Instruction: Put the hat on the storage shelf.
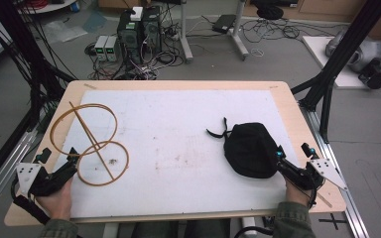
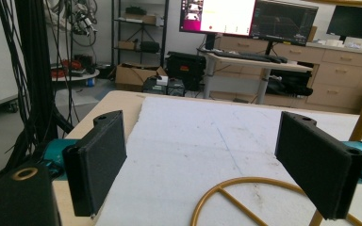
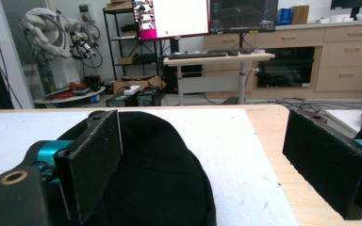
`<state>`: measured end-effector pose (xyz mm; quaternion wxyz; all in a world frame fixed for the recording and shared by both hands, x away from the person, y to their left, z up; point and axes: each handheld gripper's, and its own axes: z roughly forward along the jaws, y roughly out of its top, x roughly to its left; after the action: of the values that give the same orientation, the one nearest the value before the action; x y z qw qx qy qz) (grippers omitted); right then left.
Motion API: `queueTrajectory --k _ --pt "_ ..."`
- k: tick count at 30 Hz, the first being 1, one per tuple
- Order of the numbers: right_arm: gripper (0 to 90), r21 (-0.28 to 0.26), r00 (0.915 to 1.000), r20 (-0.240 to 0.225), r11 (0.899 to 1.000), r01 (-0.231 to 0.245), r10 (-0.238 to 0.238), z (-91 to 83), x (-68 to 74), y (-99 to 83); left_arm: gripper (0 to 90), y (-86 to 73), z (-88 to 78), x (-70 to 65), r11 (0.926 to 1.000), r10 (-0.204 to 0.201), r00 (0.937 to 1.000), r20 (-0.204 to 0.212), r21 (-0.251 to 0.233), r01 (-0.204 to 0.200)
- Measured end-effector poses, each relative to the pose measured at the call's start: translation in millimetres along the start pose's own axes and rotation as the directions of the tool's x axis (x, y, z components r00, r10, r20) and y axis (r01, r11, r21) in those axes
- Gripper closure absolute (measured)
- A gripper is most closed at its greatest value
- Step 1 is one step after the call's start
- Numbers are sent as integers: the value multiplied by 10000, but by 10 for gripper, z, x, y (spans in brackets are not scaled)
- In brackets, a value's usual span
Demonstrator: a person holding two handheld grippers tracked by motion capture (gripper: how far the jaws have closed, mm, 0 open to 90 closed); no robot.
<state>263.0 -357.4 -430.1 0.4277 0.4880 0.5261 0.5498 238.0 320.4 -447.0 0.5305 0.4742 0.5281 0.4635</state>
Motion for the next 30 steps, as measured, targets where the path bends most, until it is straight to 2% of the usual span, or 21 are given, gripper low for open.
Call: queueTrajectory --k 23,30 --pt "115 161 9998 -148 9998 -128 130 -4 -9 -5 174 -10 28 -25 9999 -49 9999 105 98 48" --pt "115 245 9999 -148 9997 -26 30 3 -9 -5 174 -10 24 -24 10000 -46 9999 104 69 46"
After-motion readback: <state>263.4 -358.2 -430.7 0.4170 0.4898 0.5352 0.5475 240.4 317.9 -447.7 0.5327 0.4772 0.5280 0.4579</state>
